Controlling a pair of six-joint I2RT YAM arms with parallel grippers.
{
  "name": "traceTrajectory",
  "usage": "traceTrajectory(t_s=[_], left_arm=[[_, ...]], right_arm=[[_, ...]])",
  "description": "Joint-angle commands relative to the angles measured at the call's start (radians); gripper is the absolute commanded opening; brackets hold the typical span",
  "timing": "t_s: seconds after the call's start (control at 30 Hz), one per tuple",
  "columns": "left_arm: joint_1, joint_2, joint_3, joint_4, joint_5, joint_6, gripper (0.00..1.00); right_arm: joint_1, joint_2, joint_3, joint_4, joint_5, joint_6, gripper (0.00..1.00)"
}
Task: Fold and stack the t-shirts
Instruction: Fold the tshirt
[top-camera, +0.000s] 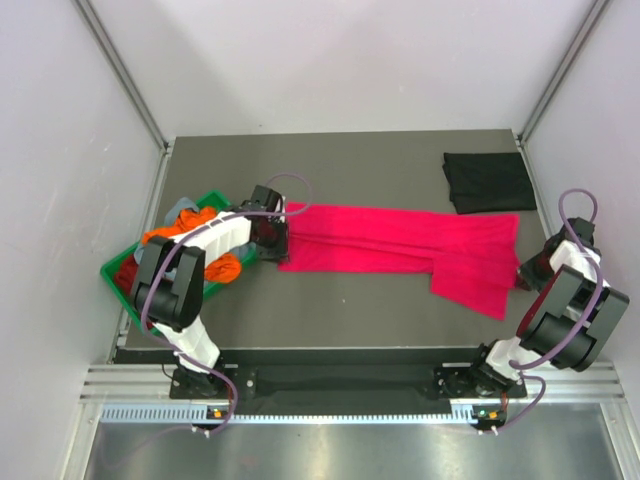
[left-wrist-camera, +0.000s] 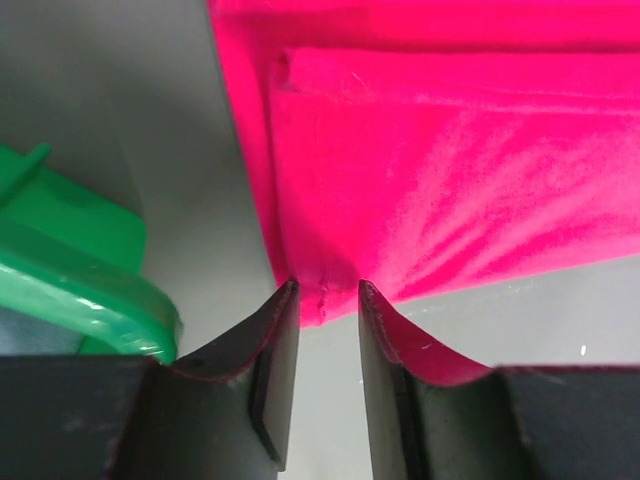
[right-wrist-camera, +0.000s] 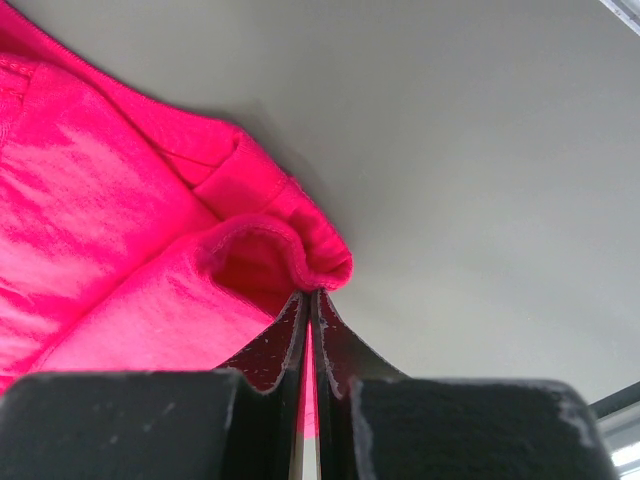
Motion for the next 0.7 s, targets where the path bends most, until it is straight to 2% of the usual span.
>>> traceTrajectory(t_s=[0.0,0.17,0.4,0.53,0.67], left_arm=[[0.001,-0.014,0.039,0.003,-0.042,0.023,0.36],[0.001,-0.036,0.058,-0.014,-0.091,0.029,0.38],[0.001,0.007,0.050,-0.005,-0.056,0.027,0.36],[0.001,0.023,0.059,-0.018,-0.049,0.027,0.33],[0.001,0.009,0.056,-0.017,-0.036,0.033,0.24]], right_arm=[[-0.012,-0.021,0.015,0.020,-0.013,-0.006,0.00],[-0.012,-0.026,0.013,0.023,-0.013,-0.005,0.00],[-0.012,-0.030,0.016,0.022,-0.013,-0.006,0.00],[-0.012,-0.030,0.019,0.017,-0.013,-0.006,0.00],[-0.012,-0.032,0.016,0.022,-0.015,-0.004,0.00]])
